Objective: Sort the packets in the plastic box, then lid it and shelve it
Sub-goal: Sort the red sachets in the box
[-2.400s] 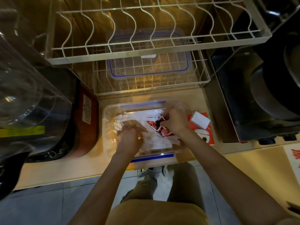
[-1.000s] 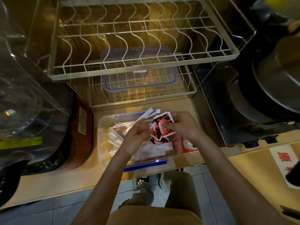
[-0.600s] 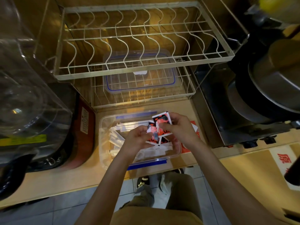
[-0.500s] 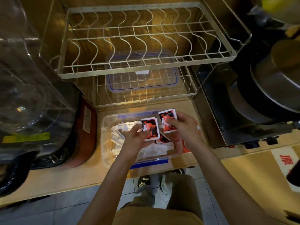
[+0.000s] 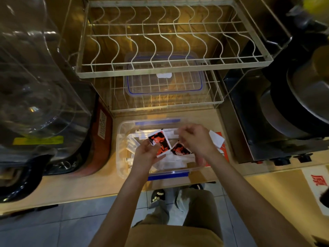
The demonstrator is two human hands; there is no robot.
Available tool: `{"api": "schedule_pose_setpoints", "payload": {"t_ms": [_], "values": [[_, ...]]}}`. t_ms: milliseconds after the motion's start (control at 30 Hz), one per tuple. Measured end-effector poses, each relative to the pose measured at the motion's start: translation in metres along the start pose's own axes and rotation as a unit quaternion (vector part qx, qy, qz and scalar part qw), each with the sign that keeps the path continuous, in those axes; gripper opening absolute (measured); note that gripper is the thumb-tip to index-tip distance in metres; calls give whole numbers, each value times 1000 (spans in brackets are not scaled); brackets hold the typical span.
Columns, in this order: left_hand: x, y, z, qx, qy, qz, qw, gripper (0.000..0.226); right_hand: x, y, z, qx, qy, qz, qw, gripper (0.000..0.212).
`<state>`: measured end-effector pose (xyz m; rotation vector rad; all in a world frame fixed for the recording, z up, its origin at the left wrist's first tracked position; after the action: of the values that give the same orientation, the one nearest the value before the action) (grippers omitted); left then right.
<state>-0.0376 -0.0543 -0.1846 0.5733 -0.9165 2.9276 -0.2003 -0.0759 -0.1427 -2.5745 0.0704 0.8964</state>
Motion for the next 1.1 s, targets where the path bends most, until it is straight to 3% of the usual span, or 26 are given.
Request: {"api": "schedule_pose_setpoints", "payload": {"t_ms": [100,233,333,533,800,900,1000,1100], "values": [[-19,4,-3,-15,43,28,999,27,11,19,18,32,-138,-52,989,22],[-27,5,-8,-27,47,51,997,31,46,31,35,23,-315,-101,944,18],[-28,5,-11,-34,38,46,998,31,64,37,50,36,-344,-98,933,22],[-29,4,-8,-45,8,43,998,22,70,45,69,58,-361,-17,931,35],[-24,3,-8,-51,18,29,998,20,46,34,38,-11,-265,-30,964,17],[-25,3,-7,-50,16,19,998,24,7,20,9,-12,-75,-1,997,15],[-20,1,-4,-49,13,9,999,24,-27,4,-7,4,124,31,992,11],[-8,-1,-3,-57,-7,-11,998,16,-22,-6,-13,25,183,-16,983,7]]}}
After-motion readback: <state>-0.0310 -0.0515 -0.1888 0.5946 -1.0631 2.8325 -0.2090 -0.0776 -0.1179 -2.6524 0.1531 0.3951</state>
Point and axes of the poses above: each hand's wrist, its own y-axis towards the middle knuckle, its own x-axis out of the palm, z = x × y, the point moved 9 cm from there along y, towards the middle knuckle, and after that the axes turned 9 degrees about -y, right-handed, at the moved point
